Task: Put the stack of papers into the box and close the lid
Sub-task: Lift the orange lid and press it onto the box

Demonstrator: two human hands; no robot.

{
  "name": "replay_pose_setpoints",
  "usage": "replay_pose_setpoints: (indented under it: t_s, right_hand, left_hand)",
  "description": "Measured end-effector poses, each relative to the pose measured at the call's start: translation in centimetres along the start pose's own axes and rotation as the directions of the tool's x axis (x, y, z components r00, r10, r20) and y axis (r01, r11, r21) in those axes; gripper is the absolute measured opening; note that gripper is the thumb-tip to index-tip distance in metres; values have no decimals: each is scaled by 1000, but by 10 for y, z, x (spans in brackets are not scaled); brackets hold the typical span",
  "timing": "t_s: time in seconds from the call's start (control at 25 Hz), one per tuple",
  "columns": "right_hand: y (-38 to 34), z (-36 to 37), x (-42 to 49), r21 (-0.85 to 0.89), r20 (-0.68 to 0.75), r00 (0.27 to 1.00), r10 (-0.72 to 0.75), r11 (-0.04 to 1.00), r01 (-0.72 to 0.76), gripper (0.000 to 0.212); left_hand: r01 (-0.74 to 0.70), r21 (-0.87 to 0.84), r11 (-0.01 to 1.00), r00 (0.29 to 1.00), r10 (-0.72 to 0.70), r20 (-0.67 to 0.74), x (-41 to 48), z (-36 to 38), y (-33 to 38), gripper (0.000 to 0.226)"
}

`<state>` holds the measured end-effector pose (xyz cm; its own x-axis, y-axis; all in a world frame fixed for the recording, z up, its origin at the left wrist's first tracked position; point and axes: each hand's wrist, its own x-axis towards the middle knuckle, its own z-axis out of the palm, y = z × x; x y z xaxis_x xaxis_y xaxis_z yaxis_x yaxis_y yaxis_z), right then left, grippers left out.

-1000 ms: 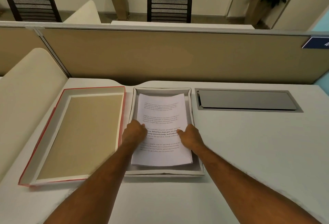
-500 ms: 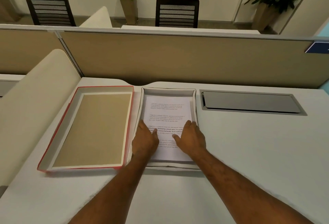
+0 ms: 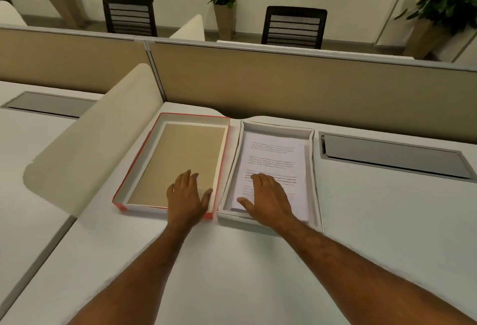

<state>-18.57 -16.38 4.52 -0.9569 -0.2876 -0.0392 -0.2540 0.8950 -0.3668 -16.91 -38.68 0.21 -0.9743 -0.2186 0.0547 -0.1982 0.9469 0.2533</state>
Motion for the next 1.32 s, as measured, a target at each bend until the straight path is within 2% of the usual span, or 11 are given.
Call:
replay_pose_setpoints:
  t_s: [0.2,0.36,0.56,0.72,0.8,0.84,0.92,1.0,1.16,1.24,1.32]
  right_hand:
    - [-57,32,4,-1,86,986,-142,990,143,81]
    - [-82,57,7,-128,119,942,-313,936,328,50]
    - [-106,75,13,-256,165,913,-372,878,404,24]
    - [-114,77,19,-228,136,902,-411,873,432,22]
    - [-116,75,21,-174,82,892,-445,875,453,22]
    - [-117,74,21,-151,52,887,-459,874,462,22]
    - [-116,69,21,-109,-28,871,-490,868,484,19]
    - [-116,62,21,-50,-106,852,-512,859,510,17]
    - [-111,30,25,75,-72,897,-436,894,441,43]
    - [-106,1,30,241,-149,947,-284,919,313,53]
    - [-104,-36,38,471,-219,972,-89,862,186,46]
  left_hand:
    - [260,-39,965,964,-262,-55,-16,-10,-69,80]
    - [537,-256,803,820,-569,-63,-31,-11,-91,104]
    - [604,-428,673,727,-685,-51,-40,-2,-91,119]
    - [679,-467,567,662,-748,54,-39,-1,-80,108]
    - [660,-633,404,626,-762,166,-35,-3,-74,89]
    - [587,-767,261,635,-736,235,-33,-4,-71,74]
    - [387,-921,-46,732,-591,337,-30,-12,-64,47]
    - [262,-955,-136,815,-498,295,-25,-24,-58,41]
    - [144,-989,34,870,-480,110,-20,-51,-43,56]
    - [79,-971,225,900,-435,-27,-20,-61,-36,62]
    - [2,-893,449,920,-352,-175,-22,-68,-28,61]
